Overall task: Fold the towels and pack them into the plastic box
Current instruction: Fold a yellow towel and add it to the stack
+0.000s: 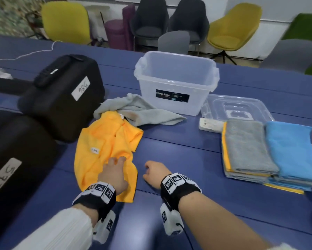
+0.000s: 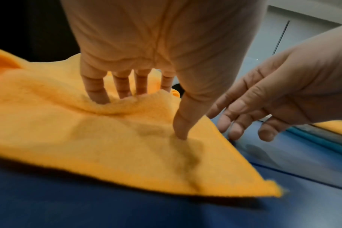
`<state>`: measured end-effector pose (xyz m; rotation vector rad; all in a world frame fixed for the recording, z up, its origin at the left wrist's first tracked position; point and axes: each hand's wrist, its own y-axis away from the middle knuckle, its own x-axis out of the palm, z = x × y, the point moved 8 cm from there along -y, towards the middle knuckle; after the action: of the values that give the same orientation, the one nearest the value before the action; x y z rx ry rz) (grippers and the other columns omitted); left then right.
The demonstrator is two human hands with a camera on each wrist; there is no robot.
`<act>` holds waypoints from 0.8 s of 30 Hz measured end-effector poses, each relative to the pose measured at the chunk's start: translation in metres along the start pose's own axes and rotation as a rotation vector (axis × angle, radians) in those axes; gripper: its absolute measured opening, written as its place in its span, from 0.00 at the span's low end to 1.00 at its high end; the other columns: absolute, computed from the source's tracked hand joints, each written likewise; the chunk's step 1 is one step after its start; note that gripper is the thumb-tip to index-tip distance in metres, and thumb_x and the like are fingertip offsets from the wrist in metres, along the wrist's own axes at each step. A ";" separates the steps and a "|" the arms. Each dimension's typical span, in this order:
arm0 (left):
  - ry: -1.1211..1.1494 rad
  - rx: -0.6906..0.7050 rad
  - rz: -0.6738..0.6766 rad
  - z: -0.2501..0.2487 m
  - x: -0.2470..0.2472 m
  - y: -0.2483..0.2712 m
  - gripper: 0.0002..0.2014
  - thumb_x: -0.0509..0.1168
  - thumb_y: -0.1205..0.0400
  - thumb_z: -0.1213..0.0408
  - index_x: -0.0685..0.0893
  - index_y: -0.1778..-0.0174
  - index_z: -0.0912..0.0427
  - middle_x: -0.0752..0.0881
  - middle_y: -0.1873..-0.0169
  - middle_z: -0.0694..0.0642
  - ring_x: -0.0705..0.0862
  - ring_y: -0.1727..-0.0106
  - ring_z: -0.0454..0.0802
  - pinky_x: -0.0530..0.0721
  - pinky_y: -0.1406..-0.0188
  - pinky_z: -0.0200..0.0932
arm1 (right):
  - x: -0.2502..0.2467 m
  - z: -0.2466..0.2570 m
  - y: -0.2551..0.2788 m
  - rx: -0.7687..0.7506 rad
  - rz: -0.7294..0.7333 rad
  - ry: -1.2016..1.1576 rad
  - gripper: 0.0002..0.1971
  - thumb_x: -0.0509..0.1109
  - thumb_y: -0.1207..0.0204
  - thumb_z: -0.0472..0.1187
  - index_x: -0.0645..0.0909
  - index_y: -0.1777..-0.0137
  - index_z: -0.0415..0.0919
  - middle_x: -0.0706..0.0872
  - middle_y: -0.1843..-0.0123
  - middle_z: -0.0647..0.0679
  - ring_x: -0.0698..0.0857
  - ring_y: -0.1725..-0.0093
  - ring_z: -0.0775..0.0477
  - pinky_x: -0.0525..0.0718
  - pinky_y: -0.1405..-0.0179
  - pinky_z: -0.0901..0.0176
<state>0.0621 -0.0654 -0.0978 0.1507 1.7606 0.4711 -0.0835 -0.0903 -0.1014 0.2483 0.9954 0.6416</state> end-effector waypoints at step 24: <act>-0.401 0.638 -0.094 -0.027 -0.038 0.010 0.17 0.59 0.24 0.44 0.84 0.48 0.49 0.78 0.44 0.45 0.70 0.34 0.51 0.61 0.32 0.60 | -0.107 -0.098 0.095 0.180 -0.747 -1.105 0.08 0.60 0.16 0.33 0.78 0.49 0.45 0.83 0.57 0.41 0.80 0.66 0.46 0.81 0.68 0.56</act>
<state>0.0441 -0.0756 -0.0544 0.5678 1.4575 -0.1976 -0.2435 -0.0888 -0.0336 0.3066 0.0211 -0.2973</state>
